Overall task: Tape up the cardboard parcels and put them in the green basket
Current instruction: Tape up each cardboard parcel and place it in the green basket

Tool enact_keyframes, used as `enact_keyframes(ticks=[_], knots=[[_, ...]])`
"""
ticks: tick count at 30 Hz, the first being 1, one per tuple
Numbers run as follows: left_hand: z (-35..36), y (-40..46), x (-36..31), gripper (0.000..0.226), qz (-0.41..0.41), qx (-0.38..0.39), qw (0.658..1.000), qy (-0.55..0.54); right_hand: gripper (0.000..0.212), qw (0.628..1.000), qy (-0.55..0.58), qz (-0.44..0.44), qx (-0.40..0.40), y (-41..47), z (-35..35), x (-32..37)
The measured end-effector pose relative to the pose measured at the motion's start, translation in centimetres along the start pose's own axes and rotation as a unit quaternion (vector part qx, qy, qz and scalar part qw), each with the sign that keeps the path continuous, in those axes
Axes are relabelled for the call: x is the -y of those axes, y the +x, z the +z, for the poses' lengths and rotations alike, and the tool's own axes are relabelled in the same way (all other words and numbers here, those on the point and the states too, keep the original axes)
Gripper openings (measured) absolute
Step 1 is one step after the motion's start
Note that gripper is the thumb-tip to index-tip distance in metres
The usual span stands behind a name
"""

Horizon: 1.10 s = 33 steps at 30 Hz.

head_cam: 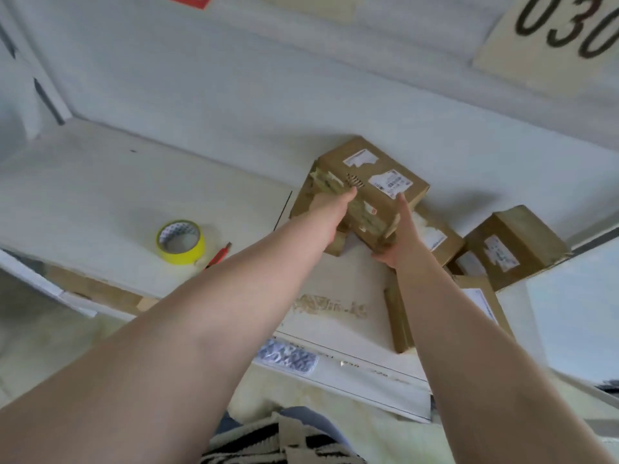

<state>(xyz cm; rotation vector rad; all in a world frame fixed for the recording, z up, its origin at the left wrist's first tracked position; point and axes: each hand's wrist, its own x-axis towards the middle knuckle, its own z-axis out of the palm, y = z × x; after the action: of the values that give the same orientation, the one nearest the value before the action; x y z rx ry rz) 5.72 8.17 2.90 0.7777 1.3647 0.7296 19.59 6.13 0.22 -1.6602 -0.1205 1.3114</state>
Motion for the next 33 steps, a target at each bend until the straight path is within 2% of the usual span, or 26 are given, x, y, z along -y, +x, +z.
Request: enact_keyframes(ticks=[4,6,9,11,14,17,19,21,22,24,25,27,28,30,32,33], knots=[[1.2,1.5,-0.3,0.068,-0.02,0.072,0.997,0.016,0.077,0.999,0.037,-0.032,-0.002,0.0,1.3,-0.4],[0.6,1.5,-1.1,0.067,-0.032,0.103,0.994,-0.004,0.079,0.994,0.078,-0.067,-0.028,-1.2,2.7,-0.8],[-2.2,1.8,-2.9,0.084,-0.034,0.11,0.991,-0.075,0.095,0.988,0.088,-0.123,-0.02,-4.4,6.5,-2.6],[-5.7,2.2,-4.1,0.087,-0.025,0.114,0.987,-0.114,0.102,0.989,0.07,-0.131,0.011,-6.5,9.8,-4.5],[-13.5,2.9,-5.1,0.081,-0.003,0.138,0.988,-0.069,0.107,0.988,0.072,-0.133,0.013,-8.2,14.0,-6.4],[-22.8,3.9,-5.3,0.053,0.004,0.141,0.99,-0.017,0.1,0.99,0.067,-0.128,-0.003,-8.8,16.6,-7.0],[-28.1,4.4,-5.1,0.036,-0.016,0.177,0.984,0.011,0.097,0.989,0.026,-0.13,0.062,-9.4,18.7,-8.3],[-32.2,4.6,-4.7,0.031,-0.046,0.229,0.972,0.018,0.086,0.979,-0.002,-0.133,0.157,-10.3,21.5,-10.4],[-33.9,4.6,-4.3,0.032,-0.058,0.248,0.967,0.011,0.078,0.975,0.001,-0.136,0.179,-10.8,22.7,-11.4],[-36.4,4.5,-3.8,0.037,-0.07,0.263,0.962,0.013,0.07,0.978,0.03,-0.145,0.15,-11.6,24.4,-12.9],[-37.2,4.5,-3.5,0.04,-0.058,0.246,0.967,0.039,0.076,0.981,0.04,-0.15,0.114,-12.0,24.9,-13.4],[-37.7,4.7,-2.9,0.042,0.023,0.163,0.98,0.108,0.091,0.984,0.01,-0.172,0.043,-12.9,25.9,-14.2],[-37.5,4.6,-2.7,0.047,0.075,0.12,0.982,0.127,0.089,0.981,-0.015,-0.192,0.019,-13.4,26.5,-14.5],[-36.6,3.8,-2.7,0.068,0.116,0.139,0.974,0.134,0.071,0.971,-0.048,-0.235,0.001,-14.4,28.0,-14.8],[-35.4,2.8,-2.9,0.106,0.101,0.161,0.966,0.174,0.05,0.96,-0.071,-0.27,0.005,-14.9,29.2,-14.8],[-35.2,2.5,-3.1,0.115,0.096,0.152,0.965,0.189,0.041,0.959,-0.07,-0.275,0.016,-15.1,29.6,-14.7]])
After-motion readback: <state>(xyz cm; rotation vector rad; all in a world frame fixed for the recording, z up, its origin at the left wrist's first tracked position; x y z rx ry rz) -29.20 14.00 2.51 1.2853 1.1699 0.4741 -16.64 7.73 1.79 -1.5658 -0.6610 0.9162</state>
